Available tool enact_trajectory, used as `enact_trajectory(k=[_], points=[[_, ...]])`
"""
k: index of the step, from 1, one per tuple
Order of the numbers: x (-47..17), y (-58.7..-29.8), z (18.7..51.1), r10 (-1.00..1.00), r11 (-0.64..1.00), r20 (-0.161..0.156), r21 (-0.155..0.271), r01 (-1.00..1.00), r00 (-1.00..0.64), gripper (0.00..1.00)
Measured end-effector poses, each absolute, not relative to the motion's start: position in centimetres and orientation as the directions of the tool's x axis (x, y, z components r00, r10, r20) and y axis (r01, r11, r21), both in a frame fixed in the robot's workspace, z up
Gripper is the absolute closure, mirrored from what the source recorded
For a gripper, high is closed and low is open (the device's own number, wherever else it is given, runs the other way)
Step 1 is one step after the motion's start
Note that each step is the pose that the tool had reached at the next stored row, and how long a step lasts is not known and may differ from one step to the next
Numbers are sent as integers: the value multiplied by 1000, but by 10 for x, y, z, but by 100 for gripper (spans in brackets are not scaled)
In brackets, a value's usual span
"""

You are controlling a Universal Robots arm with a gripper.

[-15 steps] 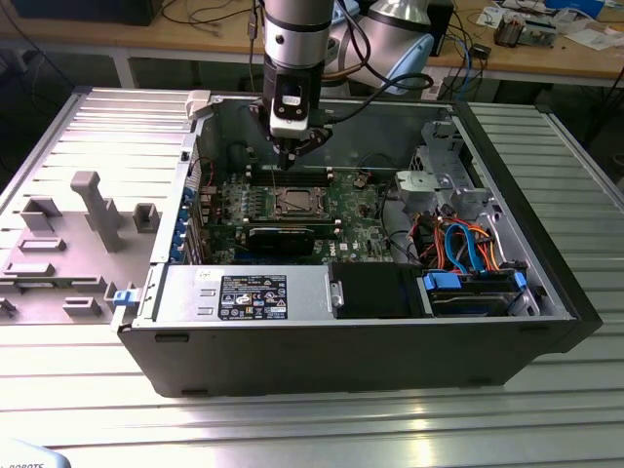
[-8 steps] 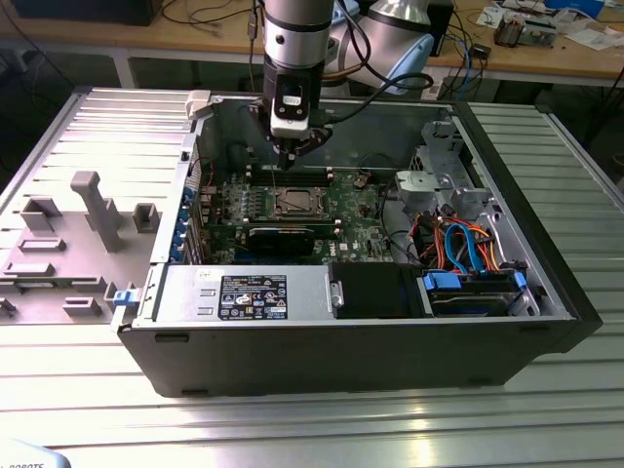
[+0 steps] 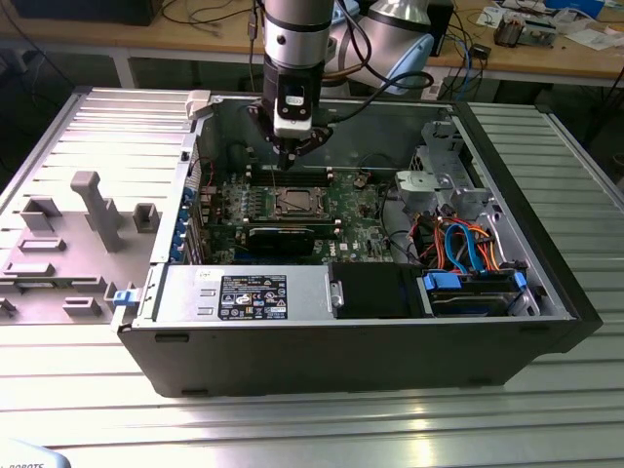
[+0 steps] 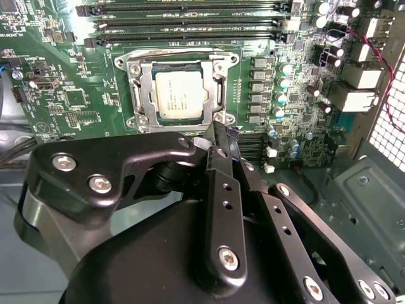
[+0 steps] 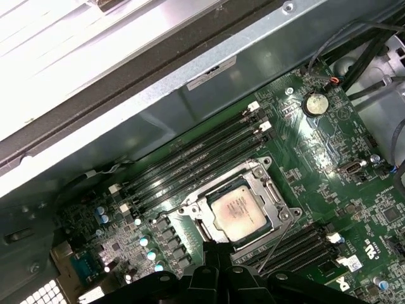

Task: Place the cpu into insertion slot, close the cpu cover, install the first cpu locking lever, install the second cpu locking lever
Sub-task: 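Install the first cpu locking lever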

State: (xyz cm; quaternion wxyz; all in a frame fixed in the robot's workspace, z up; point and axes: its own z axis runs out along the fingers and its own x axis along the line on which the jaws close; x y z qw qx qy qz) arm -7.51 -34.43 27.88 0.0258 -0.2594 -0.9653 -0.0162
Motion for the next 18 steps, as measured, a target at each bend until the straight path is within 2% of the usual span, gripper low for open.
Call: enact_trajectory(k=[18], points=[[-75, -344, 279, 491, 870, 58, 18, 492, -869, 89]])
